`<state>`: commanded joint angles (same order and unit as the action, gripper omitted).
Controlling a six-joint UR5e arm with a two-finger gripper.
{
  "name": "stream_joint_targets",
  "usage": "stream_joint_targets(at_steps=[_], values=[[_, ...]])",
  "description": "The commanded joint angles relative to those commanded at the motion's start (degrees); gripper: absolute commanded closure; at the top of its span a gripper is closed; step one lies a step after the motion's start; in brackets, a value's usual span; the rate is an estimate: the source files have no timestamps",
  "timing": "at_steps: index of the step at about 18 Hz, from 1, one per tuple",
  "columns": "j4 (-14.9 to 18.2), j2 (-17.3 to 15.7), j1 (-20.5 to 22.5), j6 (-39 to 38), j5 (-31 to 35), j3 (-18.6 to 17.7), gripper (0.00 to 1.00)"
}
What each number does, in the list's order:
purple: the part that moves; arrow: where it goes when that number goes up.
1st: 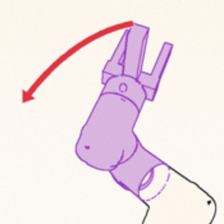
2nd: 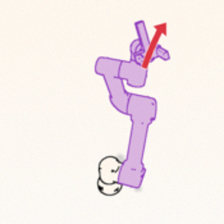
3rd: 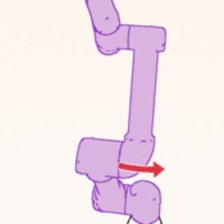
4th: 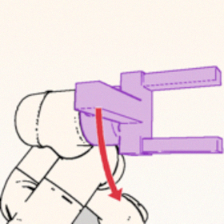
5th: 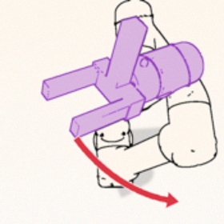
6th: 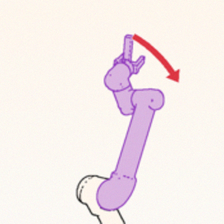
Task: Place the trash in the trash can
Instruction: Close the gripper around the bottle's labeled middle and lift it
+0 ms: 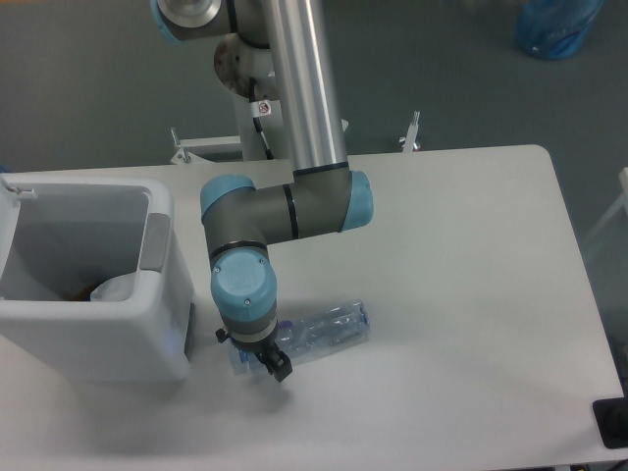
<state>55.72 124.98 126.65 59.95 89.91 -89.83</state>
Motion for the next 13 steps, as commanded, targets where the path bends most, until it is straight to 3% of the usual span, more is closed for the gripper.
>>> stream_joint_targets(at_steps=[3, 6, 13], values=[[0.00, 0.09, 0.00, -0.27, 0.18, 0.62, 0.42], [0.00, 0.35, 0.00, -1.76, 0.00, 1.76, 0.51], [0.00, 0.44, 1.22, -2.90, -0.26, 5.18, 0.52]])
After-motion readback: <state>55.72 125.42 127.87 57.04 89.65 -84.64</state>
